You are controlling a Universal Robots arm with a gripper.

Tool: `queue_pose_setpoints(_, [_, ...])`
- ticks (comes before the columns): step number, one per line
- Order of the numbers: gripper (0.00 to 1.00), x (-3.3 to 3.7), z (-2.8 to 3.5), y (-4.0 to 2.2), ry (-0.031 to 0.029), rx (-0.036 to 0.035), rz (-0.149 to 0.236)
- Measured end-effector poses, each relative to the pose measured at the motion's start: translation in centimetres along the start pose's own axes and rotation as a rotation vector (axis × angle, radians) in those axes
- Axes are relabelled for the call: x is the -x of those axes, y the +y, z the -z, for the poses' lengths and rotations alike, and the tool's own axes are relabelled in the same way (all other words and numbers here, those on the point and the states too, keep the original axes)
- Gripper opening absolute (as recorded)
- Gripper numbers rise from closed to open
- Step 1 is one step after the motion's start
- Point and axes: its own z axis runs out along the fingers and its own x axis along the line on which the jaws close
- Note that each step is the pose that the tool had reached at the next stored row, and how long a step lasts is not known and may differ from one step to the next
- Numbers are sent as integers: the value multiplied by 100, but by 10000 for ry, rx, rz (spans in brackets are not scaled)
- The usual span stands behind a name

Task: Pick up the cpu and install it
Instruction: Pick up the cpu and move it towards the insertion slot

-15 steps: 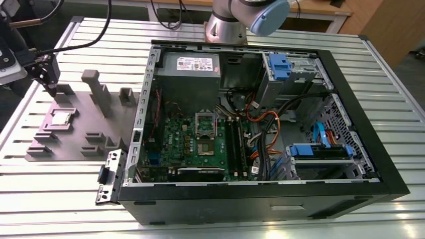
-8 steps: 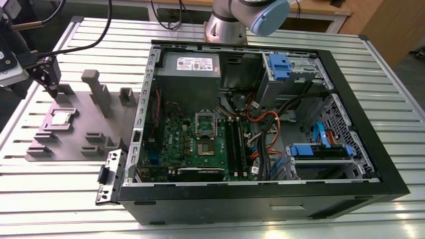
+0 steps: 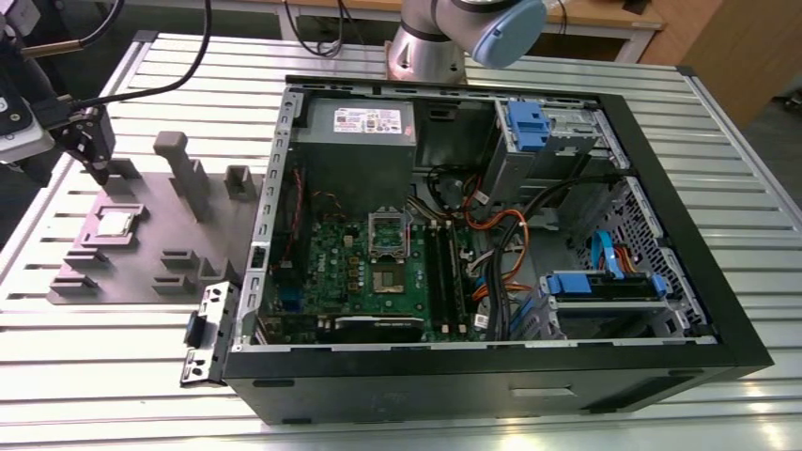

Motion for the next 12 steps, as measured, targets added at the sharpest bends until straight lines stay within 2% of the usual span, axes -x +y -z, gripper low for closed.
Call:
queue_pose_setpoints(4, [65,0,-21,-1,-4,1,0])
queue_pose_setpoints(12, [65,6,-163,-30,0,0,-3])
